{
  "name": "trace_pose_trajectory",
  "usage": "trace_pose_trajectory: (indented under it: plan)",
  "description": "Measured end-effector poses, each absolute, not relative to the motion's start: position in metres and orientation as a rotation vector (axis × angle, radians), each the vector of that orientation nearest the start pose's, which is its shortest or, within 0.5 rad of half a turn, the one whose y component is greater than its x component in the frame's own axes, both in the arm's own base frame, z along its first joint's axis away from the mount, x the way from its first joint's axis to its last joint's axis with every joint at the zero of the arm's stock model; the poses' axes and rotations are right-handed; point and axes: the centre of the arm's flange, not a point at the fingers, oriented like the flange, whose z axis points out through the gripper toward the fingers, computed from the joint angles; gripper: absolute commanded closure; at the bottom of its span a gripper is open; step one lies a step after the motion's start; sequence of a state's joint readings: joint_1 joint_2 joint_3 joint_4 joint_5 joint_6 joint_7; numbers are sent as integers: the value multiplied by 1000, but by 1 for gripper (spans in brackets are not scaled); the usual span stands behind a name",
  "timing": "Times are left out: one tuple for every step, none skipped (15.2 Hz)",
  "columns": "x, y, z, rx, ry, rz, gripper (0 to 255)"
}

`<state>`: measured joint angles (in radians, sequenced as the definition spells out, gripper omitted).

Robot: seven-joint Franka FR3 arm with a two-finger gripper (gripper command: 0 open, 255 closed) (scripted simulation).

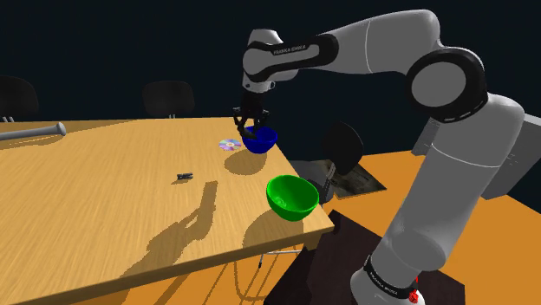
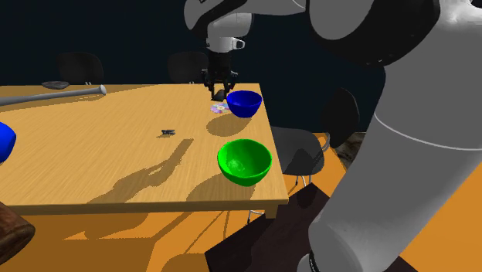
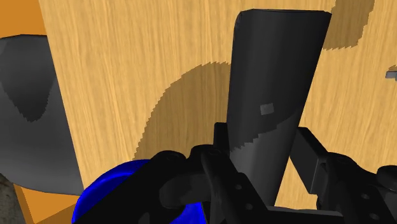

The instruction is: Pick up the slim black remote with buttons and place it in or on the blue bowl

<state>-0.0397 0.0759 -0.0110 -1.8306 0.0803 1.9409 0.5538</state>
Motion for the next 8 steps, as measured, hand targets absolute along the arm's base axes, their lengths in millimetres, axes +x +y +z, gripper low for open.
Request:
trace_pose_trajectory:
  plan:
    - [590,-34,489,-2909,952,-23,255]
    - [596,-44,486,-2909,951,-24,255]
    - [602,-57,485,-2910,952,-23,255]
    - [605,-69,484,-2910,952,-22,255]
    - [611,-84,486,-2909,952,-22,255]
    - [614,-98,487,-2909,953,-22,255]
    - [620,-110,485,-2909,952,-23,255]
    - [625,-121,483,-2909,952,-22,255]
